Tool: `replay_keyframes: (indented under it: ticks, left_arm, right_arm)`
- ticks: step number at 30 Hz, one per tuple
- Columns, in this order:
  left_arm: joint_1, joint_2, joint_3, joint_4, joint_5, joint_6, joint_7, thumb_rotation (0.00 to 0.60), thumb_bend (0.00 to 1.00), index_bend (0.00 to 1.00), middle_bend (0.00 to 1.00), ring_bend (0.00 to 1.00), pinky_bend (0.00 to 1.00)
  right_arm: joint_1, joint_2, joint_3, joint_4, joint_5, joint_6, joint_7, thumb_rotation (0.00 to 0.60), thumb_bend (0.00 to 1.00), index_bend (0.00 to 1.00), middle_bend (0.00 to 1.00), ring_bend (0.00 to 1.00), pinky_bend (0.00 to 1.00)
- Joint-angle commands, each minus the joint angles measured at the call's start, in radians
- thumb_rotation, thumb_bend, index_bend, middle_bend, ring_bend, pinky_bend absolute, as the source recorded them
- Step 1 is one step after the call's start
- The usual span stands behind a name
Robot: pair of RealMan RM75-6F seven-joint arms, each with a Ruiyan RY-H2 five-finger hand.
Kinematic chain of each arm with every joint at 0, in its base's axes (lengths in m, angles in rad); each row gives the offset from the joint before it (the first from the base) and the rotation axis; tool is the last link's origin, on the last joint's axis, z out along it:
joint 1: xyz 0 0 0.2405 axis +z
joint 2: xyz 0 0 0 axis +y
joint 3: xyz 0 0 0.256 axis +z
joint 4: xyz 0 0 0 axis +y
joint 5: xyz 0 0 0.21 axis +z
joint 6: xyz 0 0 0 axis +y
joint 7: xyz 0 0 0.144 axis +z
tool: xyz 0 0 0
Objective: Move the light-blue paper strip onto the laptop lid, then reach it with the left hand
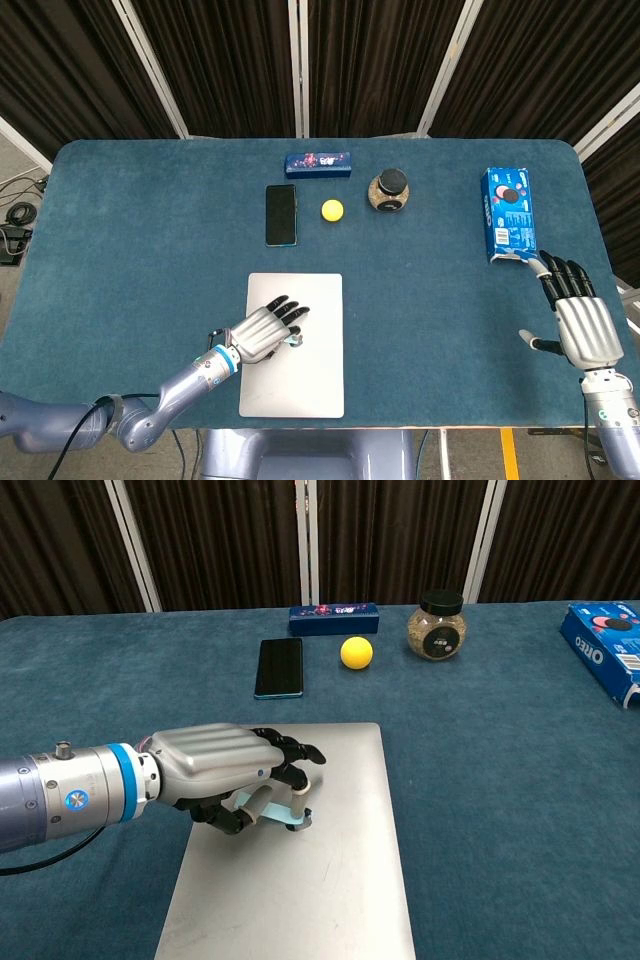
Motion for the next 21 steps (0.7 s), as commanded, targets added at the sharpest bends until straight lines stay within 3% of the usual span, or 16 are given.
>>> replay_keyframes:
  ticks: [1,21]
  left_arm:
    - [0.0,-0.004,0.003,0.002,0.0,0.004,0.0,0.6,0.92,0.34,0.0,0.0,0.0]
    - [0.004,0.0,0.028,-0.009,0.003,0.011,-0.011,0.6,0.92,0.34,0.0,0.0,0.0]
  right_arm:
    - [-0.002,0.0,0.003,0.0,-0.003,0.001,0.002,0.6,0.0,0.0,0.0,0.0,0.0]
    - [-0.014,0.004,0.02,0.0,-0.013,-0.002,0.02,0.6,0.0,0.0,0.0,0.0,0.0]
